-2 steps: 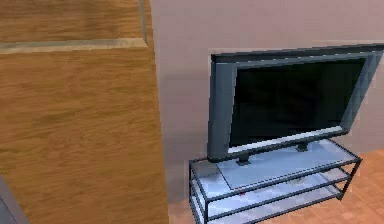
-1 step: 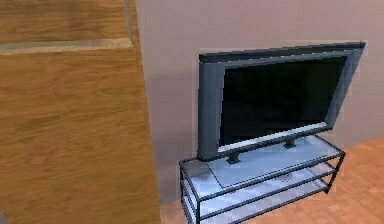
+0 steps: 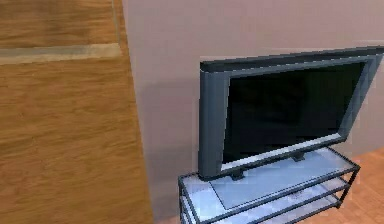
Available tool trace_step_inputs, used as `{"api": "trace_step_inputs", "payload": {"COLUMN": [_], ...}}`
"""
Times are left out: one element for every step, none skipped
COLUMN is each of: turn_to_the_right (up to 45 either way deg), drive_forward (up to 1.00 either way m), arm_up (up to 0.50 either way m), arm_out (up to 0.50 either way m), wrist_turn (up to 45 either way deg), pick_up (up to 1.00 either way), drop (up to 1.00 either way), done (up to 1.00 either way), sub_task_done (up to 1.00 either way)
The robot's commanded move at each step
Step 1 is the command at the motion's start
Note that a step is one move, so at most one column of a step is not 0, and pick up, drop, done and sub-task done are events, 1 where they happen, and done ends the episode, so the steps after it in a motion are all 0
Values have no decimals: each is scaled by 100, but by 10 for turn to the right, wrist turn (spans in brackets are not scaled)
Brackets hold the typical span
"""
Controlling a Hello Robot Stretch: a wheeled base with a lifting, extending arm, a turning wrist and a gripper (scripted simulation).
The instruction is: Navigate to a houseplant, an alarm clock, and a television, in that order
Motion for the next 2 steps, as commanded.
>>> {"api": "trace_step_inputs", "payload": {"turn_to_the_right": [270,0], "drive_forward": [0,0], "arm_up": [0,0], "arm_out": [0,0], "wrist_turn": [0,0], "pick_up": [0,0], "drop": [0,0], "done": [0,100], "sub_task_done": [0,0]}}
